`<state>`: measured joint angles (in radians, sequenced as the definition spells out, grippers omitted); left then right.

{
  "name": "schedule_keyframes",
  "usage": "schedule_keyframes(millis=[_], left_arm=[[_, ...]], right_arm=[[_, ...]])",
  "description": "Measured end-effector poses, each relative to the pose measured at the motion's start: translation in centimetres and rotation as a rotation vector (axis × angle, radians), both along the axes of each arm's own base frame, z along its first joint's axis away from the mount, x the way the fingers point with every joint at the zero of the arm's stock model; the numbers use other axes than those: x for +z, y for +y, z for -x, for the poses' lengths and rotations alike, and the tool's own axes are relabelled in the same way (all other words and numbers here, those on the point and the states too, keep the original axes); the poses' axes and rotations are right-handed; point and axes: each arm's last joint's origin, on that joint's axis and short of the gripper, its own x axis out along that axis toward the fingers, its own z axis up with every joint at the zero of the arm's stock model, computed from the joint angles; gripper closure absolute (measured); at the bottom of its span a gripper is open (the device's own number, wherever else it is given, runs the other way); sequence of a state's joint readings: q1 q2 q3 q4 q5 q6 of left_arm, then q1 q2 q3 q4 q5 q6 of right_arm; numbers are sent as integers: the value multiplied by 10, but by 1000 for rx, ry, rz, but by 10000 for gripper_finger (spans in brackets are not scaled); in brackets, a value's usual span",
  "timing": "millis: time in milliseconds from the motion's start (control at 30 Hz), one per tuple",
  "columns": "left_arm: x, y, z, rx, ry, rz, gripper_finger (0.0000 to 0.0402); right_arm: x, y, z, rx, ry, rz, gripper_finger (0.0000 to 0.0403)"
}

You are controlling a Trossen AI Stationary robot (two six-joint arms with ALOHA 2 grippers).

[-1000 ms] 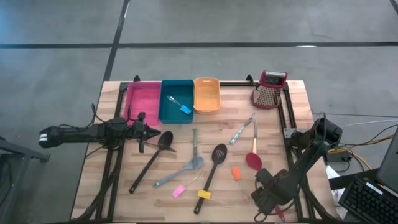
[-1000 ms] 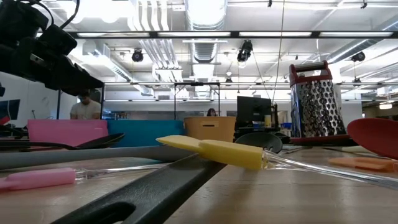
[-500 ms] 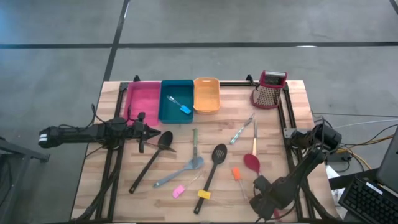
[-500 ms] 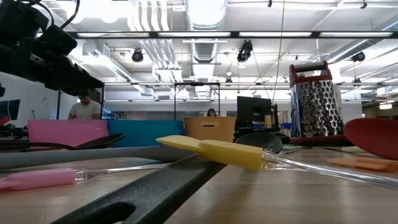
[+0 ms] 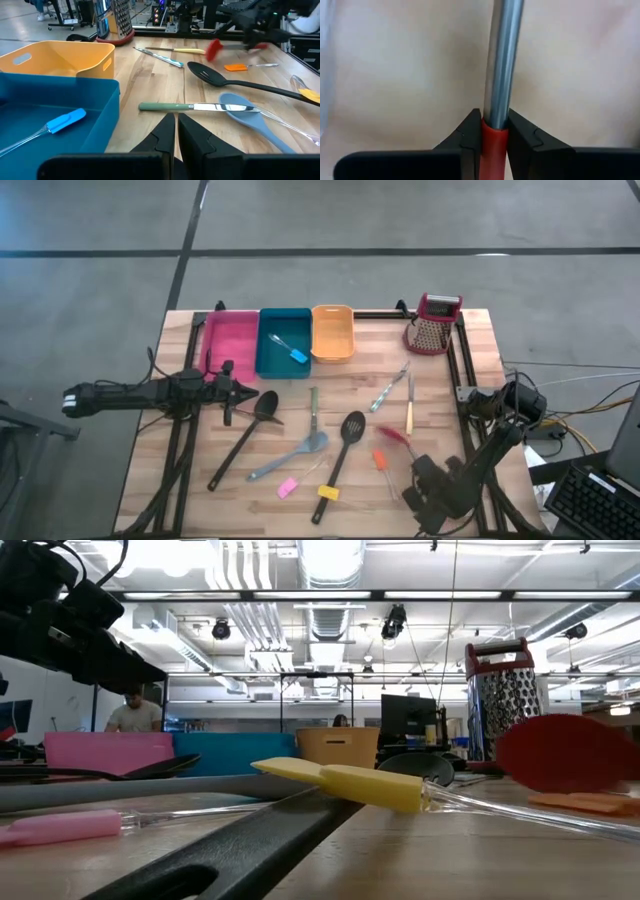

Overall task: Pick & Place Kitchen Items
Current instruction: Put the red serving spoon into the pink bin

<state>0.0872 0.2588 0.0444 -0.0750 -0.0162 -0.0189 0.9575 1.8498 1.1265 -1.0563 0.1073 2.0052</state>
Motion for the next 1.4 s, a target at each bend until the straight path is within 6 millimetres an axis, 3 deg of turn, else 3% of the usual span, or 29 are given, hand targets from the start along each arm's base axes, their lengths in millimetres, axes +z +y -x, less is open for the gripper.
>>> schedule_keyframes(millis=[233,367,533,900,1167,1400], left_arm=[[0,0,0,1,0,0,378],[0,0,0,1,0,0,378],[0,0,0,0,1,-1,378],[0,0,0,0,1,-2,378],[4,1,-1,17,-48,-18,378],[17,1,-4,6,-187,-7,378]], right_arm=[[59,4,1,-9,25,142,355],[86,0,-4,68,-67,268,355],[106,2,-17,250,-284,390,355],[113,6,-50,519,-499,539,355],[118,5,-107,804,-551,474,355],[128,-27,-155,995,-562,458,355]])
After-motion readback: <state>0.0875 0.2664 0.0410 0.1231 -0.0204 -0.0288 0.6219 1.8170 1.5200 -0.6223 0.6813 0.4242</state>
